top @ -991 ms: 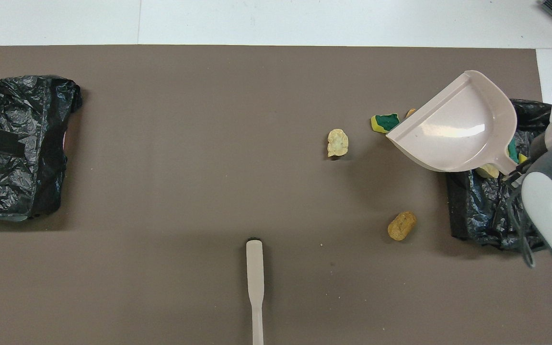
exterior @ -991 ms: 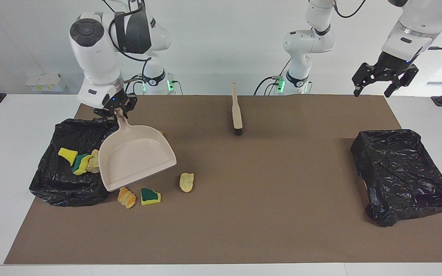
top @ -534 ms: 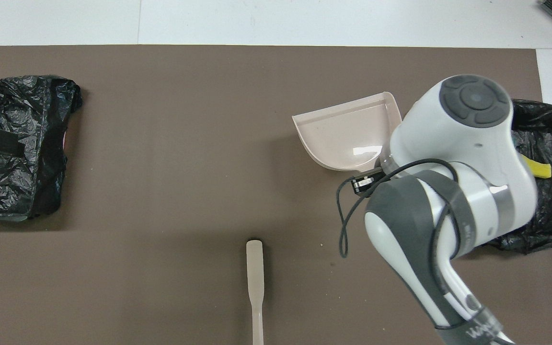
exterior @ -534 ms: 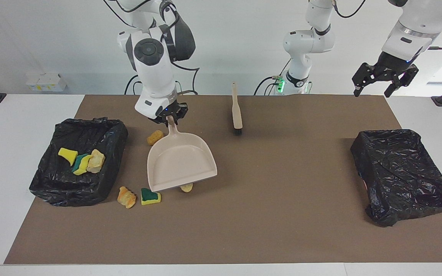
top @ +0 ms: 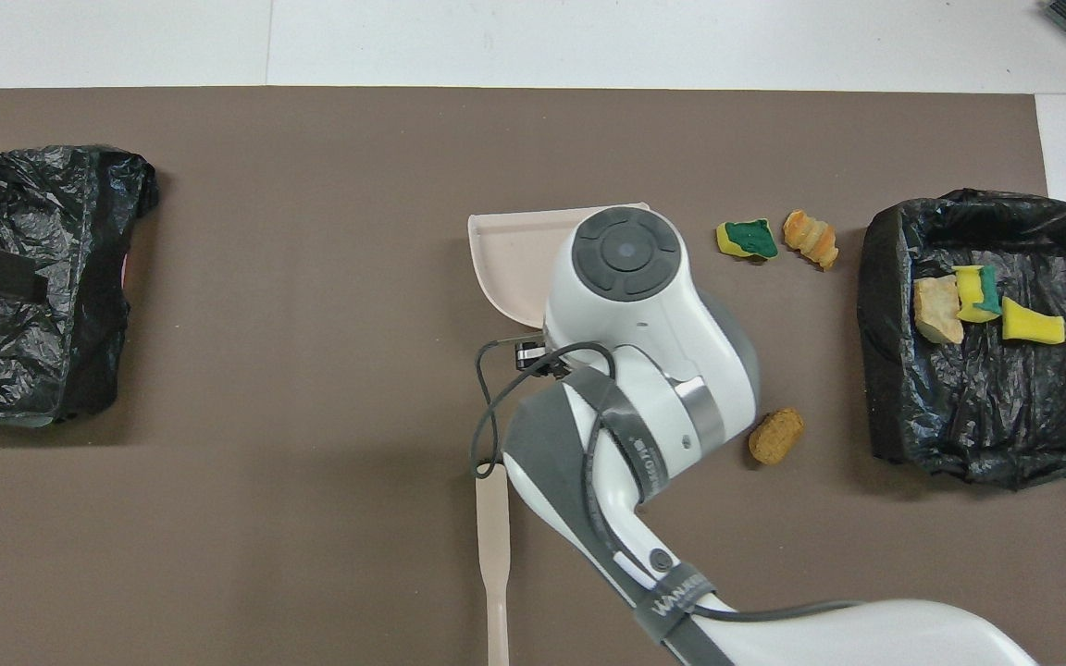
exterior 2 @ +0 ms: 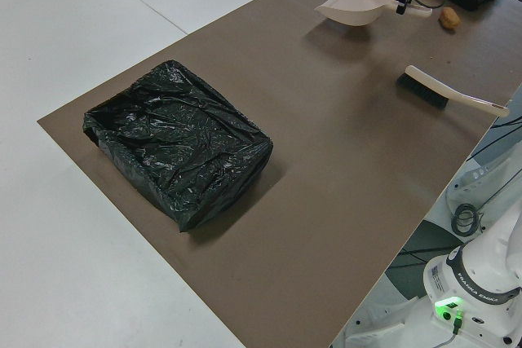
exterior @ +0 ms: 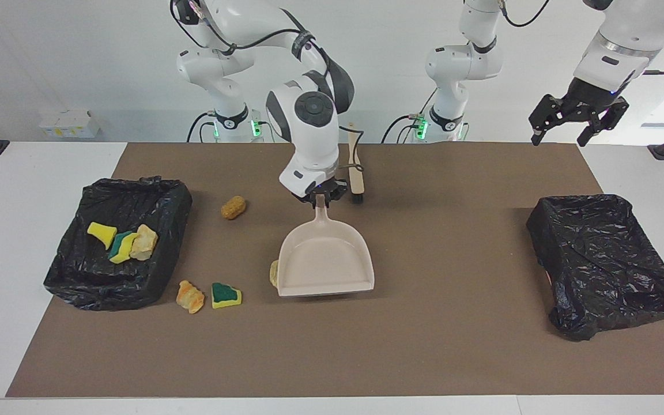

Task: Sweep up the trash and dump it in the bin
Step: 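Lower the dustpan onto the table center and release with the right gripper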

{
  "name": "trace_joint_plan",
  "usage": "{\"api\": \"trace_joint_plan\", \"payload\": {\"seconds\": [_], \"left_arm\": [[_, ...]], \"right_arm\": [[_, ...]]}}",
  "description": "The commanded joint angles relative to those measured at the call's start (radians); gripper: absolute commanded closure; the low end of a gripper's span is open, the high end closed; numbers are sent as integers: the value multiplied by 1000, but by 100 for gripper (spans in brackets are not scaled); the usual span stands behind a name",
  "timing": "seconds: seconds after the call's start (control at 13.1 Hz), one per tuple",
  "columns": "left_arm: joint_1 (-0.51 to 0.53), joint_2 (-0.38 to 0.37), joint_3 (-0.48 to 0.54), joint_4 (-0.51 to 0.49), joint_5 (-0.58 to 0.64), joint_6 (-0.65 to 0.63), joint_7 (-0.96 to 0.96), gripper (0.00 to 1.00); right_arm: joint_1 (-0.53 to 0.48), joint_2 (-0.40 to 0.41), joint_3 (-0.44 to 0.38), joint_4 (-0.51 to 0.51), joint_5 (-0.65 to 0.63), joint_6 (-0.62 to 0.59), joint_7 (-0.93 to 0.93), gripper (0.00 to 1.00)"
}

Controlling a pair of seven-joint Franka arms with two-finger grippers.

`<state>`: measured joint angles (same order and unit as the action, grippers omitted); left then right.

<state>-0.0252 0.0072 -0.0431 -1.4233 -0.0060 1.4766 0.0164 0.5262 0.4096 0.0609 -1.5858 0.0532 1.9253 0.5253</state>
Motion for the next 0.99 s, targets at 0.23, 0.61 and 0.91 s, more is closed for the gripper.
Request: {"api": "trace_joint_plan", "payload": {"seconds": [0.23, 0.61, 0.91], "left_arm": [[5, -29, -3, -34, 8, 1, -1, 0], [5, -29, -3, -34, 8, 1, -1, 0], [5, -29, -3, -34, 8, 1, -1, 0]], "right_arm": [[43, 204, -1, 205, 11, 62, 78, 100], [40, 183, -1, 133, 119, 242, 70, 0], [41, 120, -1, 95, 119, 129, 84, 0]]}}
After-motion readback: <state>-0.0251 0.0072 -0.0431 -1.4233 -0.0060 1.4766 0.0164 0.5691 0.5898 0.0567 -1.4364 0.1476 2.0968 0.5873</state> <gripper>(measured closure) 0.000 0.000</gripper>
